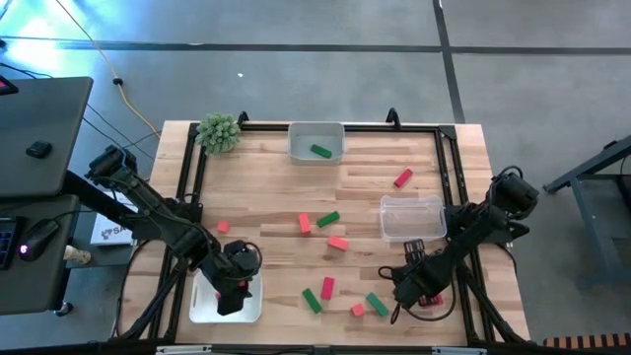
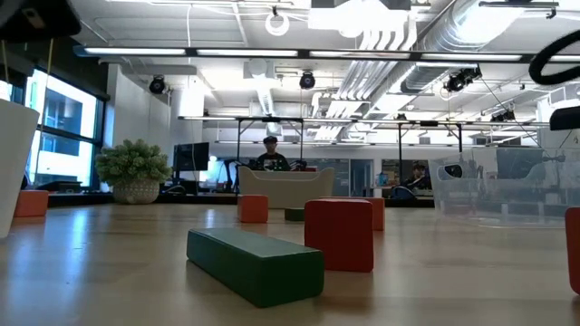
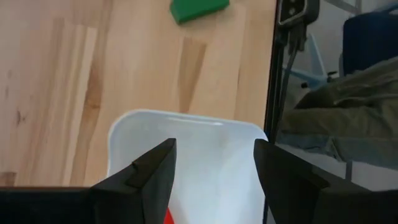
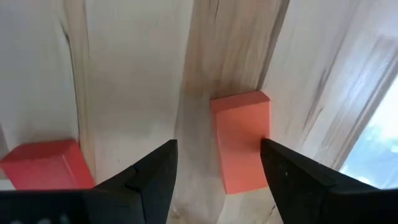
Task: Sort & place blocks by color
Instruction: Put the orange block into the transparent bin
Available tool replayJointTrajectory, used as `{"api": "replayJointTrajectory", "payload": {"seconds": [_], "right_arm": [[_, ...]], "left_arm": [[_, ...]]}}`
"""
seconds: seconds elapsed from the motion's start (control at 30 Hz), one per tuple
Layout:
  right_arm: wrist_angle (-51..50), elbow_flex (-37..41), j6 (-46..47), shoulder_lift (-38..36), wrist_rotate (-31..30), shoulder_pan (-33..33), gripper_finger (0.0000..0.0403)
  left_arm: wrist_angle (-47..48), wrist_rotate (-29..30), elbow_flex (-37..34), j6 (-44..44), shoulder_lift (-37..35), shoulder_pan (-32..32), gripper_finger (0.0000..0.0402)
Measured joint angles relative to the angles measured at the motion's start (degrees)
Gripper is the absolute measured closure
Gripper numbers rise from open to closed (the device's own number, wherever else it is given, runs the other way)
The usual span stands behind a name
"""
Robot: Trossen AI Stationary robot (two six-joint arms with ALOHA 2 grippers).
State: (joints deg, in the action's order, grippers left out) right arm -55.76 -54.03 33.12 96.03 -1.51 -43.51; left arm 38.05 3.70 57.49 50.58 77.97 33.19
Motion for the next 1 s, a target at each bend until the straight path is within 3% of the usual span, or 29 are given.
{"api": "replayJointTrajectory", "payload": {"seconds": [0.37, 0.63, 0.73, 0.9, 1.0], "right_arm": [[-1.0, 1.5, -1.5, -0.1, -2.5, 0.1, 0.0181], [2.9, 5.2, -1.1, -0.5, 1.5, 1.0, 0.0185], [3.1, 4.9, -1.2, -0.4, 2.3, 1.5, 0.0212], [3.4, 4.4, -0.3, -0.2, 4.0, 2.8, 0.0297], [3.5, 4.4, 1.5, -0.3, 4.8, 3.4, 0.0308]], "left_arm": [[-0.1, 0.0, 0.0, -4.9, 0.0, -5.5, 0.0198], [-0.1, 0.0, 0.0, -6.3, 0.0, -8.8, 0.0198], [-0.2, 0.0, 0.0, -7.9, 0.0, -10.2, 0.0198], [-0.2, 0.0, 0.0, -11.2, 0.0, -13.3, 0.0198], [-0.2, 0.0, 0.0, -13.7, 0.0, -15.4, 0.0198]]}}
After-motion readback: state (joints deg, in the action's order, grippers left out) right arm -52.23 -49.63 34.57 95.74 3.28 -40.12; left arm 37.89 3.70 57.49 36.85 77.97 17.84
